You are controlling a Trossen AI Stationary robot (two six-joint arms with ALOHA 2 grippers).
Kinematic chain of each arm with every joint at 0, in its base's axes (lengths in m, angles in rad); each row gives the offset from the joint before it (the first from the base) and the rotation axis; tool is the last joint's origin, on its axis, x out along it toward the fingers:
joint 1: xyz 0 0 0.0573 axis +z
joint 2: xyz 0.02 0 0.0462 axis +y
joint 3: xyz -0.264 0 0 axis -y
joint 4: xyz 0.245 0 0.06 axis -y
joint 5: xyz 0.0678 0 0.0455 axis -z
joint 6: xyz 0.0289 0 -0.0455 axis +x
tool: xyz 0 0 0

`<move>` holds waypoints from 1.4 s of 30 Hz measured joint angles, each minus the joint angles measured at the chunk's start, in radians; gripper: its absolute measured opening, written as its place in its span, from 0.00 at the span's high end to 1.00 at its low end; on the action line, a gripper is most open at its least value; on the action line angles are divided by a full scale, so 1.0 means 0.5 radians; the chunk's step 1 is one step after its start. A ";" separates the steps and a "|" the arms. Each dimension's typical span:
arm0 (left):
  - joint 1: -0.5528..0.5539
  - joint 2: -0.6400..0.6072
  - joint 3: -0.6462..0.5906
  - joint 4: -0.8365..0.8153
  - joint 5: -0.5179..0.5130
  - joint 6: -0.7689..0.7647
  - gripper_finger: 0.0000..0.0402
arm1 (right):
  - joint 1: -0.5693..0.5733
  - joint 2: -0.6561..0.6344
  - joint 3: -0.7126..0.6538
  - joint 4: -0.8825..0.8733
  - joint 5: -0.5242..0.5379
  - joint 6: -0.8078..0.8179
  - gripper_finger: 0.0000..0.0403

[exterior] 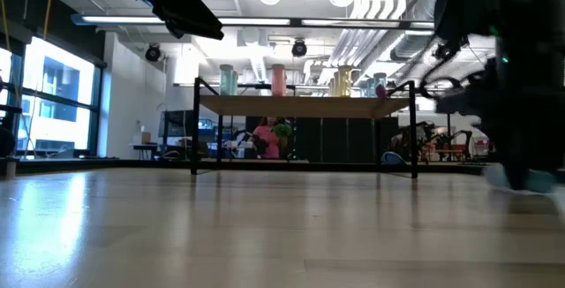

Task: Pick and place medicine bottles onto shelf by color
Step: Align the blue pill bottle with the blue pill bottle

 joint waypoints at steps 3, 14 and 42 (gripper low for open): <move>0.000 0.001 0.000 0.000 0.000 0.000 0.57 | 0.000 -0.003 0.043 0.087 0.088 -0.148 0.79; 0.000 0.000 0.000 0.001 0.000 -0.052 0.56 | -0.016 -0.003 0.062 0.925 0.324 -0.884 0.79; -0.233 0.108 -0.001 0.474 0.178 -0.278 0.40 | -0.227 -0.007 0.062 2.710 0.289 -3.023 0.79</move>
